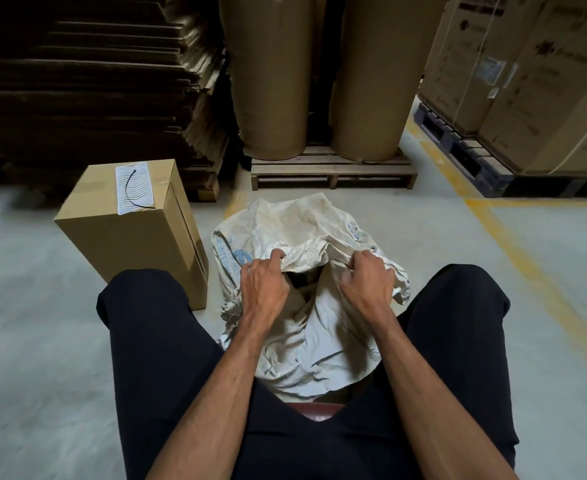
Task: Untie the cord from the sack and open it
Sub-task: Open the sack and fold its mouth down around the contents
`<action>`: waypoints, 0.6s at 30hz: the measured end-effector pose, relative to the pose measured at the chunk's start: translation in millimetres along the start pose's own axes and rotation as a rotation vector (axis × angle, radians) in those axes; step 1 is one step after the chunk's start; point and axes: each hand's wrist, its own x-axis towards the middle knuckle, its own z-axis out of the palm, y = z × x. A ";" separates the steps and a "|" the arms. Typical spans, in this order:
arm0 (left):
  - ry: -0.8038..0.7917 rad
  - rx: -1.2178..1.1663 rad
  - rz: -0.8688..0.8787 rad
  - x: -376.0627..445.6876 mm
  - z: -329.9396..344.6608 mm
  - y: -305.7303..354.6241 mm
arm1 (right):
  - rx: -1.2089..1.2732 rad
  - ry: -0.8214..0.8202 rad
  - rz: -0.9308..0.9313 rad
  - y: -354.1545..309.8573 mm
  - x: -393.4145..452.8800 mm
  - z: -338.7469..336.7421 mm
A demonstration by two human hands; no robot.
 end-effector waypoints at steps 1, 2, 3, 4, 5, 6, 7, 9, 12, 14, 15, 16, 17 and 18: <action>-0.010 -0.015 0.011 1.0 -2.2 -0.8 | -0.001 0.000 0.003 0.2 0.2 -0.4; -0.024 -0.025 0.028 1.6 -3.8 -1.9 | 0.000 0.004 0.005 0.4 0.4 -0.3; -0.038 -0.036 0.050 1.9 -4.7 -2.8 | 0.000 0.013 0.007 0.5 0.3 -0.4; -0.048 -0.048 0.068 1.8 -4.6 -4.0 | 0.000 0.022 0.008 0.4 0.2 -0.6; -0.050 -0.059 0.077 2.1 -3.5 -5.5 | 0.000 0.031 0.009 0.5 0.1 -0.8; -0.046 -0.060 0.080 2.6 -2.0 -6.8 | 0.001 0.037 0.008 0.4 0.0 -1.4; -0.030 -0.047 0.080 3.5 -0.4 -8.0 | 0.003 0.040 0.007 0.4 0.1 -2.2; 0.033 -0.015 0.091 5.3 1.2 -9.0 | 0.004 0.046 -0.002 -0.3 -0.2 -4.3; 0.087 -0.015 0.100 5.3 0.8 -7.1 | 0.003 0.064 -0.023 -2.0 -1.3 -6.8; 0.061 -0.047 0.084 3.4 0.7 -4.8 | -0.004 0.072 -0.038 -3.1 -1.9 -7.3; 0.056 -0.066 0.077 2.6 0.7 -3.5 | -0.020 0.075 -0.050 -3.5 -2.0 -7.2; 0.059 -0.086 0.073 1.9 0.4 -2.0 | -0.044 0.076 -0.067 -4.3 -1.9 -7.3; 0.068 -0.105 0.068 1.5 0.3 -0.9 | -0.070 0.074 -0.084 -4.7 -1.9 -7.1; 0.079 -0.121 0.063 1.4 0.4 0.0 | -0.088 0.073 -0.099 -5.3 -2.0 -7.4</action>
